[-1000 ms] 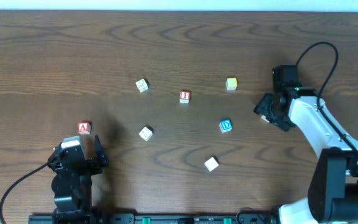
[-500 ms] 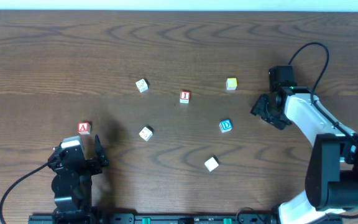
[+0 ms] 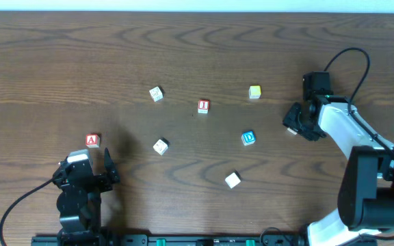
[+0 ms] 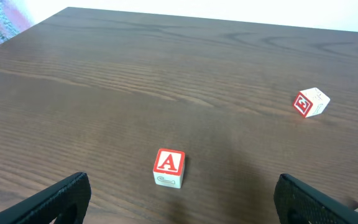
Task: Spell out Ai2
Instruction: 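Close the right gripper on the blue '2' block and lift, then carry the '2' block left beside the 'I' block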
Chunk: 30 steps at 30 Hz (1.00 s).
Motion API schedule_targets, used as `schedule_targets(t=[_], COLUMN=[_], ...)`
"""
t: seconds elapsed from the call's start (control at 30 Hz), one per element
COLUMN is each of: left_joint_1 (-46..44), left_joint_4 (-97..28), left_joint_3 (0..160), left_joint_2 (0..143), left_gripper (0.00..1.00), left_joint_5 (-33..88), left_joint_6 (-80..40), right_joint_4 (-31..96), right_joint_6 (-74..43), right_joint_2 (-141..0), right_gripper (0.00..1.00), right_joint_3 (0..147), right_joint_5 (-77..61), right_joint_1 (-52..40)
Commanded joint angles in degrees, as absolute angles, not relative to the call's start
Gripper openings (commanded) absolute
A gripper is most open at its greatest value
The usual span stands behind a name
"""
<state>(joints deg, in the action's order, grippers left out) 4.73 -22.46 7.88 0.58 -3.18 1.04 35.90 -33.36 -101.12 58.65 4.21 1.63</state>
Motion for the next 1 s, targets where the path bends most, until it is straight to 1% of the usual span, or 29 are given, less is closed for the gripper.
schedule_targets(t=[0.0,0.07,0.13,0.47,0.7,0.73,0.97], left_joint_1=[4.8,4.8,4.8,4.8,4.8,4.8,4.8], left_joint_4=[-22.7,-22.7,-22.7,-22.7,-22.7,-22.7,-22.7], left_joint_3=[6.7,6.7,6.7,6.7,6.7,6.7,6.7], left_joint_2=[0.3,0.3,0.3,0.3,0.3,0.3,0.3], left_gripper=[0.95,0.95,0.95,0.95,0.95,0.95,0.95], left_joint_5=[-3.3,-3.3,-3.3,-3.3,-3.3,-3.3,-3.3], left_joint_6=[0.2,0.2,0.2,0.2,0.2,0.2,0.2], right_joint_4=[35.7,35.7,35.8,35.7,35.7,35.7,35.7], right_joint_6=[-33.1,-33.1,-33.1,-30.1,-29.5,-29.4,-28.1], right_joint_2=[-101.3,-101.3,-101.3,-101.3,-100.7,-100.4,-93.1], right_gripper=[0.36,0.31,0.22,0.18,0.02,0.01,0.01], right_joint_3=[58.5,58.5,58.5,58.5,59.3,59.4,60.5], right_joint_5=[4.0,4.0,4.0,3.2,-2.2,-3.0,-5.0], right_joint_1=[2.1,2.1,2.1,2.1,2.1,2.1,0.4])
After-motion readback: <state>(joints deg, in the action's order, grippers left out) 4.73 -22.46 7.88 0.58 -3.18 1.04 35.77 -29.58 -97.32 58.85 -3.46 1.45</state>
